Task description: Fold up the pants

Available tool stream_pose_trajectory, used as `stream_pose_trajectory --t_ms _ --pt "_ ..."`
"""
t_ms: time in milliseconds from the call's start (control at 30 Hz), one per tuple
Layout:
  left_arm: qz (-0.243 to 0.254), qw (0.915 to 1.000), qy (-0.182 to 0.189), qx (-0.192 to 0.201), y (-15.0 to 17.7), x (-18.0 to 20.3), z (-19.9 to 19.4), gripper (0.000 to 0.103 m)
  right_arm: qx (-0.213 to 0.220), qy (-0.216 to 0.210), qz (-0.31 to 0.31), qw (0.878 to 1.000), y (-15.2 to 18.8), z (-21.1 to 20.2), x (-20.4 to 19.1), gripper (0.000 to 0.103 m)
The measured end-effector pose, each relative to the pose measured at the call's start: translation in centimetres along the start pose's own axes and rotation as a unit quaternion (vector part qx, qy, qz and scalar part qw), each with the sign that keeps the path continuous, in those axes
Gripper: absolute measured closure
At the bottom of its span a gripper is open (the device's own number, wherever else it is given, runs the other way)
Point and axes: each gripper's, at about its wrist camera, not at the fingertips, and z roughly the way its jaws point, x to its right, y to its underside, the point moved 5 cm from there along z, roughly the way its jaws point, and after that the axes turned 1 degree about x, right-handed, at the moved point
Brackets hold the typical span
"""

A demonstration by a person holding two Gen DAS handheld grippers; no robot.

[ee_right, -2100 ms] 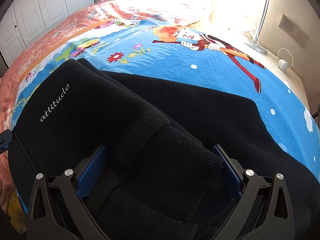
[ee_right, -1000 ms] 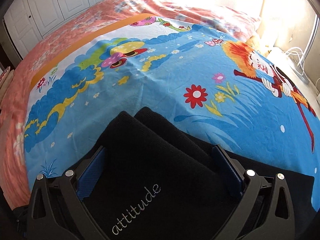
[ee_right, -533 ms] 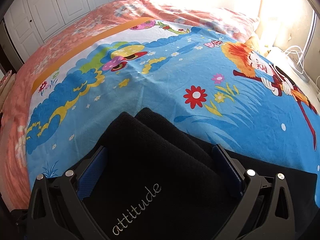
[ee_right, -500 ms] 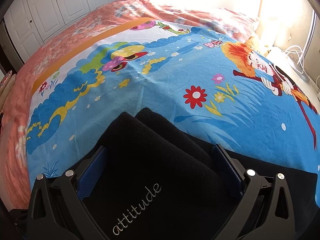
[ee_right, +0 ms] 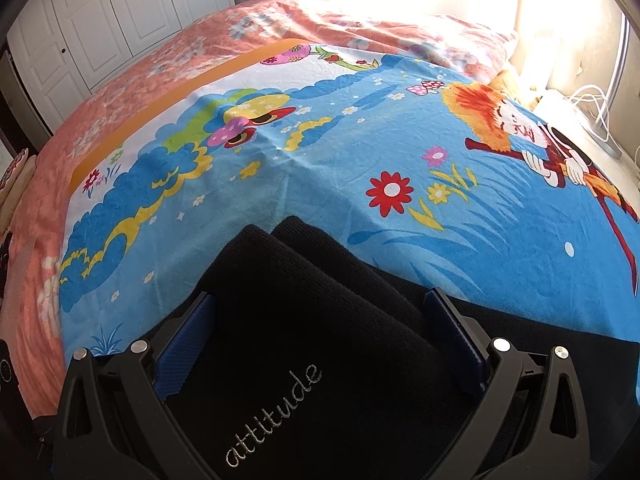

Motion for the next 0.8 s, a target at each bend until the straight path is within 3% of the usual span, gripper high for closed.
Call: stream_pose_trajectory --t_ms 67,133,233,400,567,800 --pt "-0.002 1.0000 -0.006 -0.003 0.1 0.2 0.3 0.053 0.000 0.000 0.000 1.000 0.0 0.0 0.0 0.005" --pt "-0.001 0.9999 -0.012 -0.005 0.1 0.3 0.3 0.066 -0.001 0.001 0.000 1.000 0.0 0.0 0.1 0.005" --pt "0.019 0.9996 -0.022 -0.002 0.0 1.4 -0.1 0.074 -0.009 -0.003 0.002 1.000 -0.1 0.0 0.2 0.004" --pt "0.039 0.9982 -0.044 0.014 -0.3 3.2 -0.9 0.076 -0.090 -0.006 0.037 0.995 -1.5 -1.7 0.3 0.005" --pt "0.091 0.9908 -0.090 0.044 -0.2 6.4 -1.7 0.077 -0.193 -0.020 0.053 0.980 -2.4 -3.5 -2.0 0.005" --pt "0.161 0.9726 -0.149 0.077 0.4 10.9 -2.5 0.077 -0.230 0.055 -0.038 0.971 -2.2 -4.1 -5.7 0.008"
